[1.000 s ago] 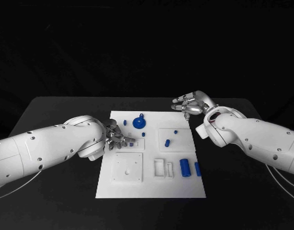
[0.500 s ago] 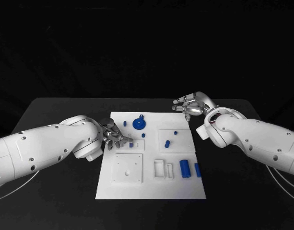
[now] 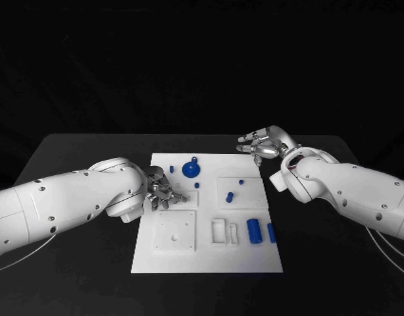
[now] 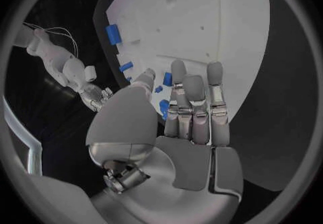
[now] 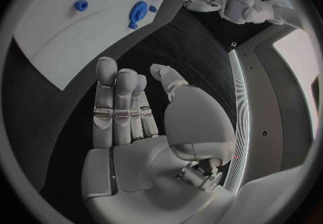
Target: Assemble the parts on the task board
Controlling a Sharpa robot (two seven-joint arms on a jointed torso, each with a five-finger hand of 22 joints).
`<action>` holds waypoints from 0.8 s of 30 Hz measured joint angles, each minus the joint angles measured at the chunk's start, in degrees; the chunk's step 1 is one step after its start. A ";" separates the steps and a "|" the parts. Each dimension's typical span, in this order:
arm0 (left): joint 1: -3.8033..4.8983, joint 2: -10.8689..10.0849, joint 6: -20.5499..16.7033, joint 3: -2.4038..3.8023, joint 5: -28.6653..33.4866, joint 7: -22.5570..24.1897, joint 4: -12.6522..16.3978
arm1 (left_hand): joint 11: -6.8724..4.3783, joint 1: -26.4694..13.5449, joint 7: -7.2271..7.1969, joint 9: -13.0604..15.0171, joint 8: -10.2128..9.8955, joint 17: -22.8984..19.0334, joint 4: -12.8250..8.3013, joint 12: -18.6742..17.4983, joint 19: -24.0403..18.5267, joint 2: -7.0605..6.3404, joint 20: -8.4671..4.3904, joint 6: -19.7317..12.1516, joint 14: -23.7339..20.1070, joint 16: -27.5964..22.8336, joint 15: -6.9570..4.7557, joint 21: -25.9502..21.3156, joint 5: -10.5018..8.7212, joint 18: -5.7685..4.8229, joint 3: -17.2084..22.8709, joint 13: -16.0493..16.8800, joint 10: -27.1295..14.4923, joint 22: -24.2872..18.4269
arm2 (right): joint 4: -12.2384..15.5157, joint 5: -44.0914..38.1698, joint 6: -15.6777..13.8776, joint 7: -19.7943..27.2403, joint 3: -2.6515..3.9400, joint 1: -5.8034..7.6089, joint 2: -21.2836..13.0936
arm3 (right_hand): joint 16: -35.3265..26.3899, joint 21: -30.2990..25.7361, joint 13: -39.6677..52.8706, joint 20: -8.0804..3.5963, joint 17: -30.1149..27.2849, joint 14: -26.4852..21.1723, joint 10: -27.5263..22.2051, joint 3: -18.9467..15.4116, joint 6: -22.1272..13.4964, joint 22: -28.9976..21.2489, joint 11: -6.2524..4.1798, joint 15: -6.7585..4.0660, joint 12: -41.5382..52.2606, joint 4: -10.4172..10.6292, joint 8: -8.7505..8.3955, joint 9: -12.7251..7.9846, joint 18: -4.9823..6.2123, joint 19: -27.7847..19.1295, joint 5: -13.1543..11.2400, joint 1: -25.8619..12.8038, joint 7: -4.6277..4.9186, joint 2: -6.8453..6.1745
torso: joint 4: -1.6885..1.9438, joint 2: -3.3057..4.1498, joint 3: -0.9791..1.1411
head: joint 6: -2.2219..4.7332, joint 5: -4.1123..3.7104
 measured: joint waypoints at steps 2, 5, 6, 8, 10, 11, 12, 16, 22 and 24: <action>0.04 0.26 0.57 -0.01 -0.27 -0.25 -0.22 | 0.00 0.00 -0.01 0.09 0.01 0.00 0.19 0.00 0.00 0.00 0.00 0.01 0.00 0.00 0.00 0.00 0.00 0.00 0.19 0.00 0.00 0.00 | 0.02 0.01 0.00 0.00 0.00 0.00 -0.02 | 0.00 0.00 0.00 0.00 0.00 0.00 0.00 0.00 0.00 0.00 0.00 0.00 0.00 0.00 0.00 0.00 0.00 0.00 0.00 0.00 0.00 0.00 | -0.01 0.01 0.00 | -0.01 -0.05; 0.13 0.67 1.11 -0.01 -0.62 -0.50 -0.53 | 0.00 -0.14 -0.01 0.19 0.02 0.00 0.32 0.00 0.00 0.14 0.00 0.01 0.00 0.10 0.00 0.00 0.16 -0.01 0.32 -0.01 0.00 0.00 | 0.05 0.02 0.00 0.00 0.00 0.00 -0.03 | 0.00 0.00 0.00 0.00 0.00 0.00 0.00 0.00 0.00 0.00 0.00 0.00 0.00 0.00 0.00 0.00 0.00 0.00 0.00 0.00 0.00 0.00 | -0.03 0.03 0.00 | -0.04 -0.14; 0.14 0.79 1.23 0.00 -0.71 -0.56 -0.62 | 0.00 -0.33 -0.02 0.24 0.07 0.00 0.35 0.00 0.00 0.33 0.00 0.02 0.00 0.22 0.00 0.00 0.22 0.00 0.35 0.00 0.00 0.00 | 0.06 0.02 0.00 0.00 0.00 0.00 -0.03 | 0.00 0.00 0.00 0.00 0.00 0.00 0.00 0.00 0.00 0.00 0.00 0.00 0.00 0.00 0.00 0.00 0.00 0.00 0.00 0.00 0.00 0.00 | -0.03 0.03 0.00 | -0.05 -0.15; 0.15 1.00 1.44 0.00 -0.89 -0.67 -0.83 | 0.00 -0.34 -0.10 0.26 0.12 -0.05 0.35 0.00 0.00 0.76 0.00 0.11 0.00 0.22 0.00 0.23 0.22 -0.01 0.35 0.00 0.00 0.00 | 0.08 0.03 0.00 -0.01 0.00 0.00 -0.04 | 0.00 0.00 0.00 0.00 0.00 0.00 0.00 0.00 0.00 0.00 0.00 0.00 0.00 0.00 0.00 0.00 0.00 0.00 0.00 0.00 0.00 0.00 | -0.06 0.03 0.00 | -0.05 -0.19; 0.15 1.13 1.53 0.01 -0.99 -0.73 -0.98 | 0.00 -0.39 -0.11 0.28 0.20 -0.17 0.10 0.00 0.00 1.79 0.00 0.13 0.00 0.22 0.00 0.44 0.22 -0.01 0.11 0.09 0.00 -0.01 | 0.10 0.04 0.00 -0.01 0.00 0.00 -0.06 | 0.00 0.00 0.00 0.00 -0.01 0.00 0.00 0.00 0.00 0.00 0.01 0.00 0.00 0.00 0.00 0.00 0.00 0.00 0.00 0.00 0.00 0.00 | -0.05 0.03 -0.01 | -0.05 -0.23; 0.15 1.22 1.56 0.01 -1.04 -0.77 -1.09 | 0.00 -0.41 -0.17 0.28 0.27 -0.25 -0.20 0.00 0.00 2.42 0.00 0.19 0.00 0.22 0.00 0.44 0.22 0.00 -0.20 0.10 0.00 -0.01 | 0.12 0.04 0.00 -0.02 0.00 0.00 -0.08 | 0.00 0.00 0.00 0.00 -0.01 0.00 0.01 0.00 0.00 0.00 0.01 0.00 0.00 0.00 0.00 0.00 -0.01 0.00 0.00 0.00 0.00 0.00 | -0.04 0.03 -0.01 | -0.05 -0.26; 0.15 1.27 1.57 0.01 -1.07 -0.79 -1.15 | 0.00 -0.46 -0.19 0.28 0.29 -0.37 -0.66 0.00 0.00 3.08 0.00 0.21 0.00 0.42 0.00 0.44 0.22 0.00 -0.66 0.10 0.00 -0.01 | 0.12 0.04 0.00 -0.02 0.00 0.00 -0.10 | 0.00 0.00 0.00 0.00 -0.01 0.00 0.01 0.00 0.00 0.00 0.01 0.00 0.00 0.00 0.00 0.00 0.00 0.00 0.00 0.00 0.00 0.00 | -0.03 0.03 -0.01 | -0.07 -0.30; 0.13 1.49 1.58 -0.01 -1.10 -0.84 -1.43 | 0.00 -0.49 -0.25 0.28 0.46 -0.52 -1.36 0.00 0.00 4.11 0.00 0.27 0.00 0.45 0.00 0.66 0.22 0.00 -1.36 0.17 0.00 -0.01 | 0.16 0.05 0.00 -0.03 0.00 0.00 -0.12 | 0.00 0.00 0.00 0.00 -0.01 0.20 0.01 0.00 0.00 0.00 0.01 -0.20 0.00 0.00 0.00 0.00 0.00 0.00 0.00 0.00 0.00 0.00 | 0.02 0.01 -0.02 | -0.13 -0.42; 0.12 1.87 1.58 -0.02 -1.12 -0.93 -1.91 | 0.00 -0.71 -0.25 0.23 0.25 -0.58 -1.59 0.00 -0.01 4.78 0.00 0.47 0.00 0.45 0.00 0.66 0.22 0.00 -1.59 0.16 0.00 -0.01 | 0.22 0.06 0.00 -0.03 0.00 0.00 -0.13 | 0.00 0.00 0.00 0.00 -0.02 0.21 0.02 0.00 0.00 0.00 0.02 -0.21 0.00 0.00 0.00 0.00 0.00 0.00 0.00 0.00 0.00 0.00 | 0.04 -0.03 -0.06 | -0.19 -0.51; 0.14 2.10 1.61 -0.01 -1.12 -1.00 -2.17 | 0.00 -0.45 -0.20 0.22 0.25 -0.58 -1.79 0.00 0.00 5.04 0.00 0.43 0.00 0.45 0.00 0.66 0.23 0.00 -1.78 0.19 0.00 -0.01 | 0.26 0.06 0.00 -0.03 0.00 0.00 -0.13 | 0.00 0.00 0.00 0.00 -0.02 0.21 0.02 0.00 0.00 0.00 0.02 -0.21 0.00 0.00 0.00 0.00 0.00 0.00 0.00 0.00 0.00 0.00 | 0.04 -0.03 -0.07 | -0.21 -0.54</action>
